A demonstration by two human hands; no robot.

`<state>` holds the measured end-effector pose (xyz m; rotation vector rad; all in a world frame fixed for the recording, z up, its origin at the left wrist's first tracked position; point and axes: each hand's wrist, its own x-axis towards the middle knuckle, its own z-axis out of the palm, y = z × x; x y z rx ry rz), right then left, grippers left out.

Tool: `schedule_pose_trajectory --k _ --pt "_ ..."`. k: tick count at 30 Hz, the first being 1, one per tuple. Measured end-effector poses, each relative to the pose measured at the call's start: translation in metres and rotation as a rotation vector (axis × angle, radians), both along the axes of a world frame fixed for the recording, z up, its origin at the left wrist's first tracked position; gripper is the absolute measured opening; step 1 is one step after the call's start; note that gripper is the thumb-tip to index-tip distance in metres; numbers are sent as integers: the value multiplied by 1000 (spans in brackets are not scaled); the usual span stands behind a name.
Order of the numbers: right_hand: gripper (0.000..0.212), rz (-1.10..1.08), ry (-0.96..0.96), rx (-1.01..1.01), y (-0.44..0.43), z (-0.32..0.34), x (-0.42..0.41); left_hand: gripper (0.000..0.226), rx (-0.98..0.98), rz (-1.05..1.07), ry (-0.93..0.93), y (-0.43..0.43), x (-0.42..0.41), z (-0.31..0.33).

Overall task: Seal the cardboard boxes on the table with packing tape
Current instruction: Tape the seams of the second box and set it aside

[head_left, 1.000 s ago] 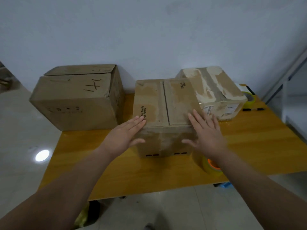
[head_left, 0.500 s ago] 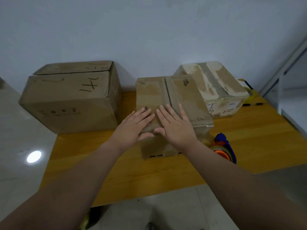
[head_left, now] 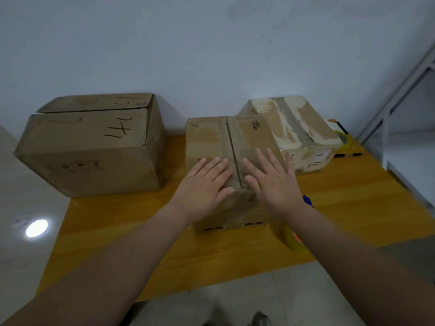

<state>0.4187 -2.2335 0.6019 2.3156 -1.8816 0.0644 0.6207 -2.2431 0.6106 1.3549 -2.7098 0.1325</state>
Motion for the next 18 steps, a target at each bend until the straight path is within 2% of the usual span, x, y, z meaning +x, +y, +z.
schedule_pose_trajectory --k 3,6,13,15,18 --pt "77 -50 8 18 3 -6 -13 65 14 -2 -59 -4 -28 -2" --pt "71 -35 46 16 6 -16 -17 69 17 30 -154 -5 -34 -6" --pt "75 176 111 88 0 -7 -38 75 29 64 -276 -3 -39 -5" --pt "73 187 -84 111 -2 -2 -55 78 32 87 -262 -1 -40 -5" --pt "56 87 -554 194 -1 -9 -81 86 37 133 -211 5 -50 -3"
